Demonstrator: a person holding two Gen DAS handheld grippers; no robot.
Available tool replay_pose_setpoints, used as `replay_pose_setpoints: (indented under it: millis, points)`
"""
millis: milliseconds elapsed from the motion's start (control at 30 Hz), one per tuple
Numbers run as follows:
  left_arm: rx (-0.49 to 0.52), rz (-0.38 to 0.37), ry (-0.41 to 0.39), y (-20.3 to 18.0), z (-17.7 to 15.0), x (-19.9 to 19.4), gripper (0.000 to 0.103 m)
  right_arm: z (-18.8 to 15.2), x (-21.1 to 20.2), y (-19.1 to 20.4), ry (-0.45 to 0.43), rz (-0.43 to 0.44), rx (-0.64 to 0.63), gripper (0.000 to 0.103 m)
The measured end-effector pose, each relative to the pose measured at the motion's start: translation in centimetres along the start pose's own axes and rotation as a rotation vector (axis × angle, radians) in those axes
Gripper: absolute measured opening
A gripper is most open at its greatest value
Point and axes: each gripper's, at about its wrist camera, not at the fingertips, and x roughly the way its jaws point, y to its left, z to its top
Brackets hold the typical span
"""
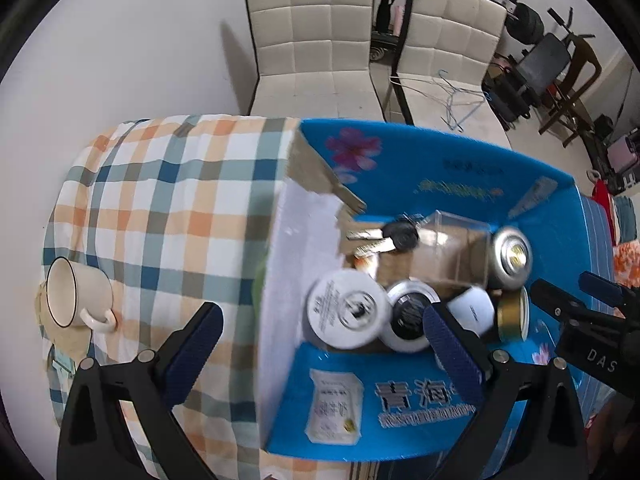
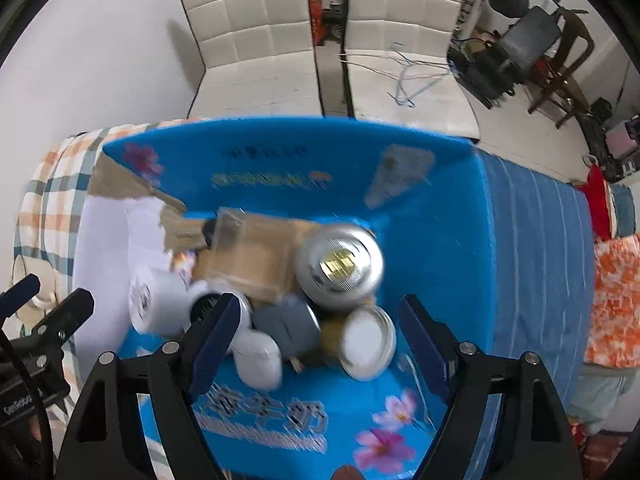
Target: Organize rigid objects
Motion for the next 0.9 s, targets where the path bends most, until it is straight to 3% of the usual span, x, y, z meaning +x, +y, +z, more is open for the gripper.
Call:
replay_pose_setpoints:
  millis: [400,800,900]
  points:
    - [0.039,0.017,-0.045,-3.2,-2.9,-5.1,0.103,-3.9,-4.8,-2.0,-0.055,0.045,0.038,0.084]
    - [0.027,0.043,-0.209,-5.2,-6.7,-16.5,0.103,-10.1,-17.1,-4.8,-0.221,0.074,0.074,0.084]
    - [0.019,0.06,-0.237,-5.2,-7.5,-18.6,0.103,-11.9,-20.1,-5.6,-0.26,0.086,0.075,0.09]
